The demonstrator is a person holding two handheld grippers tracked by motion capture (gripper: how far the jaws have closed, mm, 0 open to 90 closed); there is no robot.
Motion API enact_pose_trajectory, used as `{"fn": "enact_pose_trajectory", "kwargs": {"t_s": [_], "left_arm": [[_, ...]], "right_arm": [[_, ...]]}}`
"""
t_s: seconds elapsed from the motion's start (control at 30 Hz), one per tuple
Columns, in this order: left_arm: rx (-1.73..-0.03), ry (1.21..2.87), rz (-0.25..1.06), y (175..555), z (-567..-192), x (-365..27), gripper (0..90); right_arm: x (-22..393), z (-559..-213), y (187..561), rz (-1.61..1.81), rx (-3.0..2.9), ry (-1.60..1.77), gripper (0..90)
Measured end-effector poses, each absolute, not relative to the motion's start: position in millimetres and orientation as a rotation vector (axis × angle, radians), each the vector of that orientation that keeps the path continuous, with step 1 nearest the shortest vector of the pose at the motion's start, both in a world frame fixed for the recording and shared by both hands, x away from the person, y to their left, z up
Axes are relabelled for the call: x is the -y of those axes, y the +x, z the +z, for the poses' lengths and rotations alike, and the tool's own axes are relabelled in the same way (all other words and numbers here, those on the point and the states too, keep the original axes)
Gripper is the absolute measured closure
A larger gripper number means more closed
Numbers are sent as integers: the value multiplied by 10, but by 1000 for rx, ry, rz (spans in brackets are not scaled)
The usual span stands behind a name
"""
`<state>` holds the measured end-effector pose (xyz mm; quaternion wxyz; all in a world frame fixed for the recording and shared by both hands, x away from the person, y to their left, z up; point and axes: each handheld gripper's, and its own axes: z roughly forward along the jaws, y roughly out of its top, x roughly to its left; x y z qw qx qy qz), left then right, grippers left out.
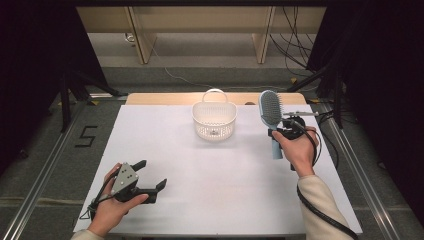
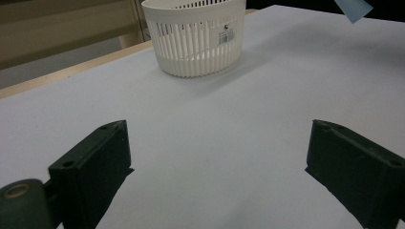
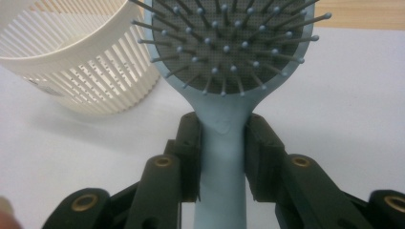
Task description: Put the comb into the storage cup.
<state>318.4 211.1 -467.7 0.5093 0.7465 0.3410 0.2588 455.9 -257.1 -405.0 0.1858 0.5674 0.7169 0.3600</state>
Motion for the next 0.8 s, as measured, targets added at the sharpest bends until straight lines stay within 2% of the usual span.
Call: {"fn": "enact_pose_trajectory", "kwargs": {"t_s": [0.8], "left_arm": [[-803,1813,636,3313,-4712,-2047,92]], "right_arm": [[2516,-3905,4512,1162,-1930,1470,704]]}}
